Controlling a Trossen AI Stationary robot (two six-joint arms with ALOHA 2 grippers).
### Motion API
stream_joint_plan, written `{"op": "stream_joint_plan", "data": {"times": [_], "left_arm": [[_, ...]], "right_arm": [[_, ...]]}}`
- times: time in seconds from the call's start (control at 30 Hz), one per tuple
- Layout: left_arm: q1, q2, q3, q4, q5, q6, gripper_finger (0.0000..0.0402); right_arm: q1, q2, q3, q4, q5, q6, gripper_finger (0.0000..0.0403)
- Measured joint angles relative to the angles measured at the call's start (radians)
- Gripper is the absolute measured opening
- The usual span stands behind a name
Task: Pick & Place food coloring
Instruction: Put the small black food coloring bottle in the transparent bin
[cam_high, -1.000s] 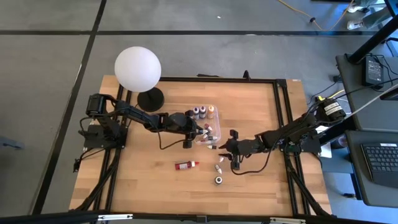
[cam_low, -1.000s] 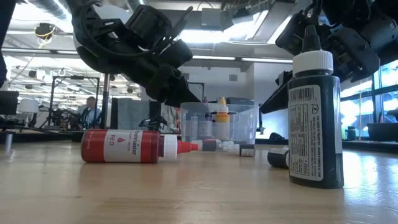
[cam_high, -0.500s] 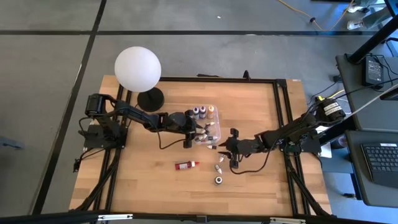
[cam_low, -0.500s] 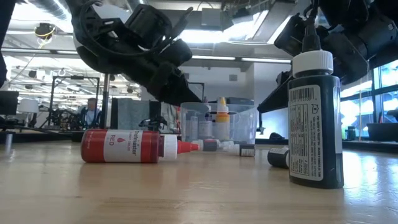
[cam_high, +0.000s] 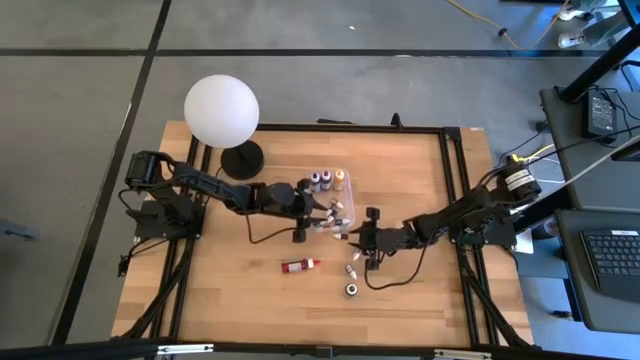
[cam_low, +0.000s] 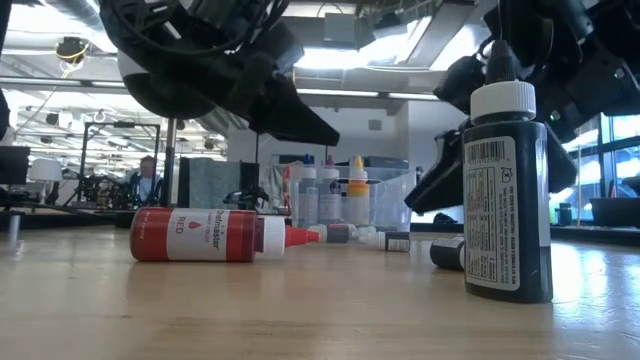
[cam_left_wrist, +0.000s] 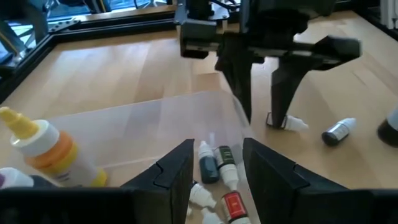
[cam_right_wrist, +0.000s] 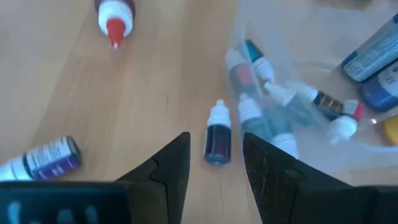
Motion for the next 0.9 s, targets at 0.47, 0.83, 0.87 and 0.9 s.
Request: {"op": "stream_joint_plan", "data": {"times": [0.47, 0.83, 0.87, 0.9], "left_arm": [[-0.018, 0.000, 0.000, -0.003, 0.000, 0.000, 0.0135], [-0.018, 0.000, 0.000, -0.024, -0.001, -0.001, 0.0137], [-0.018, 0.000, 0.000, -0.026, -0.001, -0.001, 0.0136], [-0.018, 0.000, 0.000, -0.026, -0.001, 0.000, 0.0135]], "right_arm": [[-0.002, 0.126, 0.054, 0.067, 0.053, -0.030, 0.0152], [-0.037, 0.164, 0.116, -0.076, 0.027, 0.041, 0.0151], [-0.040, 0.164, 0.116, -0.076, 0.020, 0.044, 0.0150], [-0.044, 0.164, 0.116, -0.077, 0.011, 0.051, 0.0147]]}}
